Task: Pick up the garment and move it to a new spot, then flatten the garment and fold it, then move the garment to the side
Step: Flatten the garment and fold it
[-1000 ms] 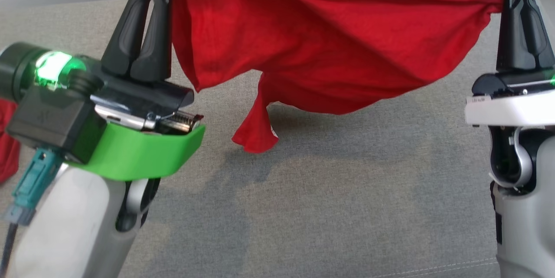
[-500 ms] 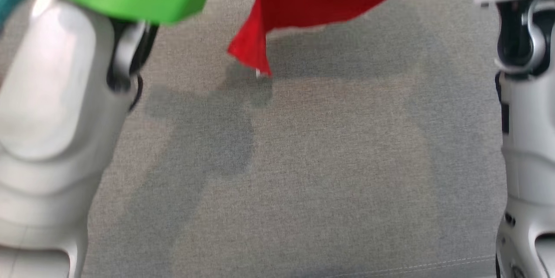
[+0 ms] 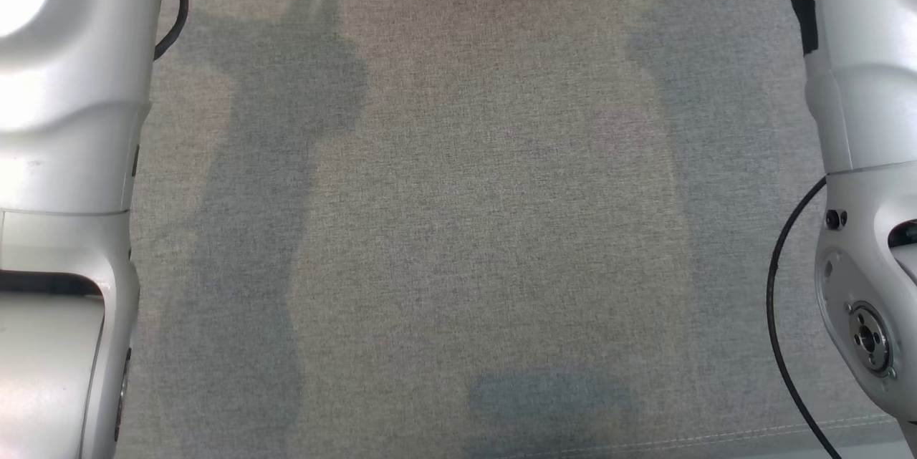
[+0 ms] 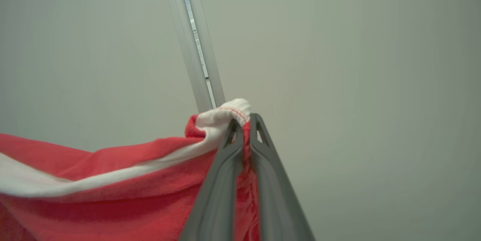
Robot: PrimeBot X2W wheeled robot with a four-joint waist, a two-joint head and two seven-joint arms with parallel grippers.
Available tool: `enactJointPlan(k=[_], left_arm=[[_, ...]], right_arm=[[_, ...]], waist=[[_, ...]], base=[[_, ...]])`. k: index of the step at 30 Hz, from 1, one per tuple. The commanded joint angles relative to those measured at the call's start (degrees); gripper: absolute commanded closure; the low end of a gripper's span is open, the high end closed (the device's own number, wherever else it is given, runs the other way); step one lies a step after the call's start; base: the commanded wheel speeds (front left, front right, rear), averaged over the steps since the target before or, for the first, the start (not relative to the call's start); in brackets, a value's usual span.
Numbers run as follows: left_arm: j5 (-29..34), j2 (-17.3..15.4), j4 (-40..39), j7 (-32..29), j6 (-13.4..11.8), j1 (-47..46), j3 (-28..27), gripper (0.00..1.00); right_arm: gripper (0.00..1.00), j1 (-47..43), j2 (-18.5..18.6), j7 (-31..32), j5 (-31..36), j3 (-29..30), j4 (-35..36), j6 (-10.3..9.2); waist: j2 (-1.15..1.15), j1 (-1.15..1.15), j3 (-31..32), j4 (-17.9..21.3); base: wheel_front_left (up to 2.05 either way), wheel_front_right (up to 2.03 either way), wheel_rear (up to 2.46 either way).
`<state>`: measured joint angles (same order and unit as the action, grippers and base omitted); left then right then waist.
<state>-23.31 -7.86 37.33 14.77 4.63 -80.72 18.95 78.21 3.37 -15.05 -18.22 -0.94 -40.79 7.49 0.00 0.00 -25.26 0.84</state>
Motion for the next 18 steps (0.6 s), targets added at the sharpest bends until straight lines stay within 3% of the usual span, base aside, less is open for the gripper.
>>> enactJointPlan(k=[1,9,18], left_arm=[[-0.4,0.3,0.0,0.4,0.4,-0.7,-0.9,1.00],[-0.5,3.8,0.2,0.3,2.3,12.1,-4.9,1.00],[-2.3,4.9,-7.1,0.3,2.9,35.8,-3.9,1.00]], right_arm=[[1.00,0.3,-0.1,-0.2,-0.5,0.0,-1.1,0.00],[1.00,-8.9,-0.3,-0.3,-1.2,-1.8,-4.5,0.00],[1.00,-32.5,-0.4,-0.3,-4.2,-3.6,6.0,0.00]], waist=[[0.00,0.00,-0.7,-0.1],[0.00,0.00,-3.6,-1.1],[0.00,0.00,-2.9,-1.1]], base=[[0.00,0.00,0.00],[0.00,0.00,0.00],[0.00,0.00,0.00]])
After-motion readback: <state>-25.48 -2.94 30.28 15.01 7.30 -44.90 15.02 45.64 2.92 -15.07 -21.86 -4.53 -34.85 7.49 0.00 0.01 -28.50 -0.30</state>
